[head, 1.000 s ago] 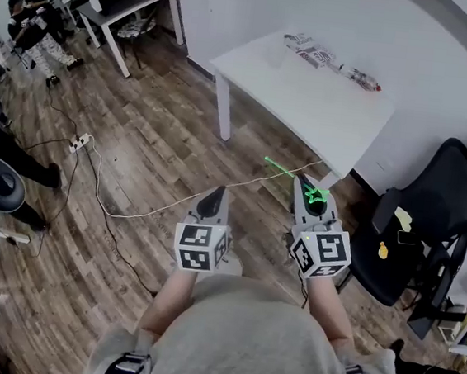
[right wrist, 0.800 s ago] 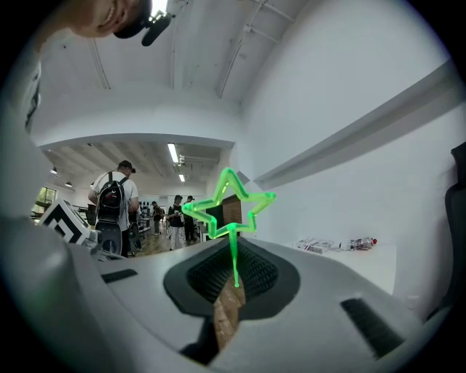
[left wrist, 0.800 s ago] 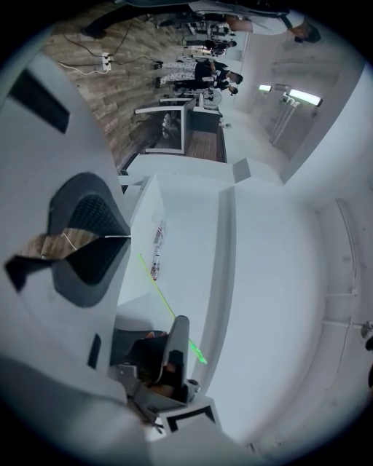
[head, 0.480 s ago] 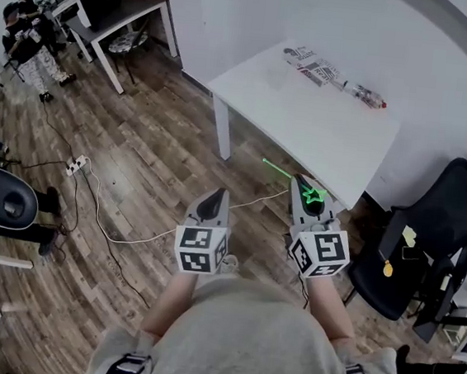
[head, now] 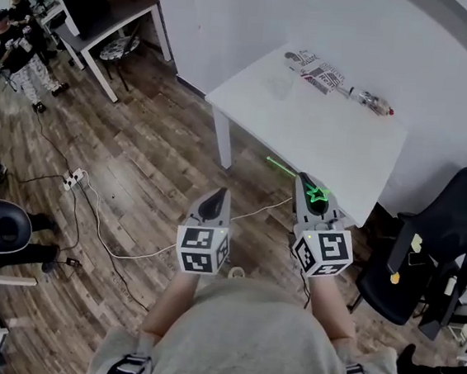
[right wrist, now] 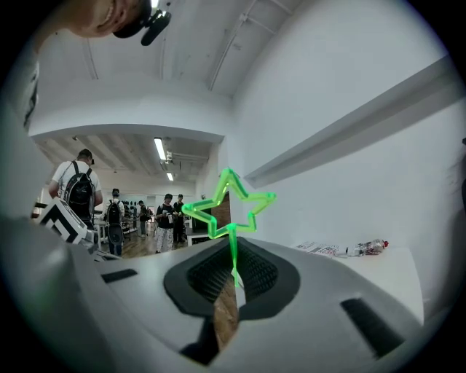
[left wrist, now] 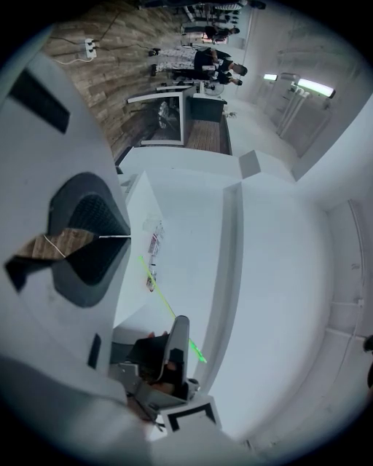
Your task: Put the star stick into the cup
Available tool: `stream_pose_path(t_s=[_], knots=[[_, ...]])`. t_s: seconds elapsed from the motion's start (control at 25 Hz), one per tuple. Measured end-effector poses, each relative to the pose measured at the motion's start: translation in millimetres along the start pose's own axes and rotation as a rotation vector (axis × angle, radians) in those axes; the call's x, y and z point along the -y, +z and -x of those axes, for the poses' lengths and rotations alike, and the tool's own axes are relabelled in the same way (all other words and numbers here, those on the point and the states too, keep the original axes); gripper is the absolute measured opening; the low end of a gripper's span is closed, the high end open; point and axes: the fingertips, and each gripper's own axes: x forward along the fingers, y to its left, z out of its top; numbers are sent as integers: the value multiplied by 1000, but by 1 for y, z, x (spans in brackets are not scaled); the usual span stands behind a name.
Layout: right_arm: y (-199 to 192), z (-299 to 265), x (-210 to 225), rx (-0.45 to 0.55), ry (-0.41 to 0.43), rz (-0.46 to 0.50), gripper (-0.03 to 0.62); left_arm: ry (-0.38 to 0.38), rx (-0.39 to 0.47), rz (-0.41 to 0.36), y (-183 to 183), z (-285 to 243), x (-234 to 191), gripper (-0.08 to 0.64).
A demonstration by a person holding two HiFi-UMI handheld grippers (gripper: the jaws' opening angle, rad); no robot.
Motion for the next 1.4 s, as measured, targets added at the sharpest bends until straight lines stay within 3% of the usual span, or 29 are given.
stream_pose_path(t_s=[0.64,1.4], knots=[[-3,-73,33,-7,-14,4,13,22,-35,29,7,-63,-40,9],[-3,-231,134,-34,47,23,14,64,-32,45,66,-227,-70,9]])
